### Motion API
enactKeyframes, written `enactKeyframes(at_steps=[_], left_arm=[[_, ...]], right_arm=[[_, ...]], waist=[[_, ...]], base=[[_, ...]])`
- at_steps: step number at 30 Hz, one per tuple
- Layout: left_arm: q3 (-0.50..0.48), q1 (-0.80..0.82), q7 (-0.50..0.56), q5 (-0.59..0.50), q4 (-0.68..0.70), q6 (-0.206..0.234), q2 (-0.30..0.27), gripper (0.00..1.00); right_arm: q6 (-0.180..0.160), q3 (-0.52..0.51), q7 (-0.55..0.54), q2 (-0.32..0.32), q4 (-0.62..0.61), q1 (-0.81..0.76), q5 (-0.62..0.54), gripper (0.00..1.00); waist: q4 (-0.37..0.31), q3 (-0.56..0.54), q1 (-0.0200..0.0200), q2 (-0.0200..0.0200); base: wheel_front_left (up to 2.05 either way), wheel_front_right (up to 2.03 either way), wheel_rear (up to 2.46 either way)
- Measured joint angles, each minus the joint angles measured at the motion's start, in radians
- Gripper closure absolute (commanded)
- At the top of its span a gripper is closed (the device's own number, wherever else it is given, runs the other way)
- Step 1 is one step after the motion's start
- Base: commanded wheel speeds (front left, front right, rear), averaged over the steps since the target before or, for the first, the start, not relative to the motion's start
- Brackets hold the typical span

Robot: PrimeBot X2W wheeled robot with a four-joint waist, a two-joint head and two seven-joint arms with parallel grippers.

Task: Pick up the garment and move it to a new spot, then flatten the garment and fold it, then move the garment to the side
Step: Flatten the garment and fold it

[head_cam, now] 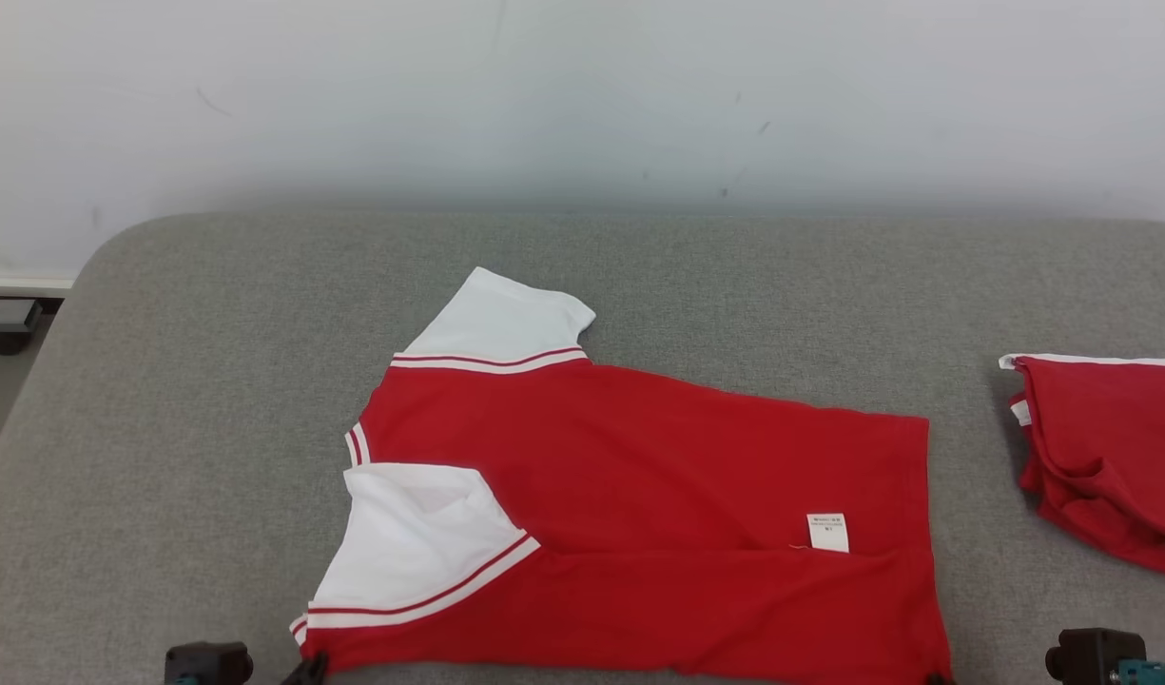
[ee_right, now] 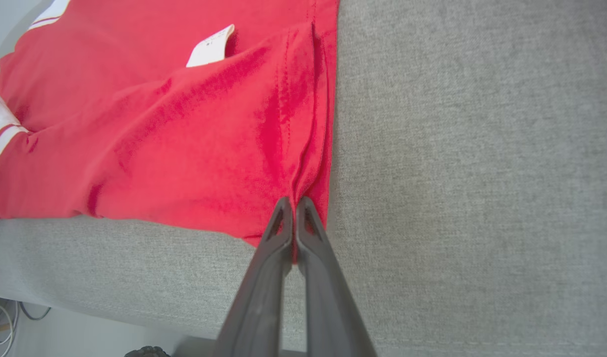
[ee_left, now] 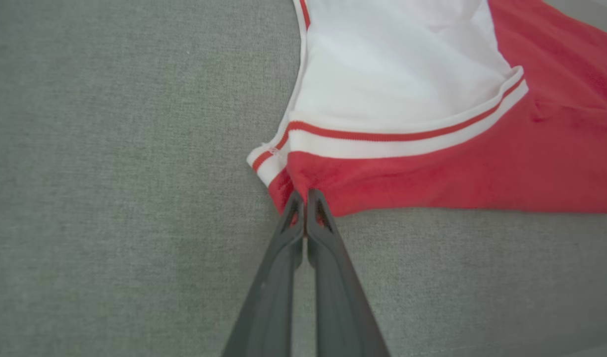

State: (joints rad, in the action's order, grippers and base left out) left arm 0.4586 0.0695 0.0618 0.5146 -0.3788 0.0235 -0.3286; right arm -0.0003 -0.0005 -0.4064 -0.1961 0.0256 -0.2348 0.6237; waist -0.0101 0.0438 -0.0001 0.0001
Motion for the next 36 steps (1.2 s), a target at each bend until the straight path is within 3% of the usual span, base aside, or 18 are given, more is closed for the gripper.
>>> enactKeyframes(at_steps=[19, 20, 21, 29, 36], left_arm=[[-0.016, -0.131, 0.107, 0.023, 0.208, 0.049, -0.047, 1.0], [-0.015, -0.133, 0.114, 0.026, 0.212, 0.053, -0.045, 0.64], [-0.013, -0.141, 0.124, 0.028, 0.217, 0.056, -0.045, 0.0], [-0.03, -0.156, 0.156, 0.032, 0.261, 0.071, -0.045, 0.0], [-0.14, -0.099, 0.036, 0.031, 0.335, 0.091, -0.012, 0.0]], right_arm=[[-0.045, -0.011, -0.098, -0.023, -0.076, -0.068, 0.01, 1.0], [-0.051, -0.011, -0.103, -0.023, -0.076, -0.067, 0.009, 0.08], [-0.057, -0.011, -0.105, -0.023, -0.076, -0.066, 0.009, 0.0], [-0.071, -0.01, -0.126, -0.038, -0.085, -0.065, -0.023, 0.0], [-0.088, -0.046, -0.064, -0.05, -0.115, -0.011, -0.063, 0.0]], waist=[[0.019, 0.004, 0.0001, 0.0], [0.02, 0.004, 0.0002, 0.0], [0.02, 0.003, 0.0001, 0.0], [0.029, -0.012, 0.0001, 0.0], [0.036, -0.053, 0.0001, -0.0001]], base=[[0.0, 0.0, 0.0], [0.0, 0.0, 0.0], [0.0, 0.0, 0.0], [0.0, 0.0, 0.0], [0.0, 0.0, 0.0]])
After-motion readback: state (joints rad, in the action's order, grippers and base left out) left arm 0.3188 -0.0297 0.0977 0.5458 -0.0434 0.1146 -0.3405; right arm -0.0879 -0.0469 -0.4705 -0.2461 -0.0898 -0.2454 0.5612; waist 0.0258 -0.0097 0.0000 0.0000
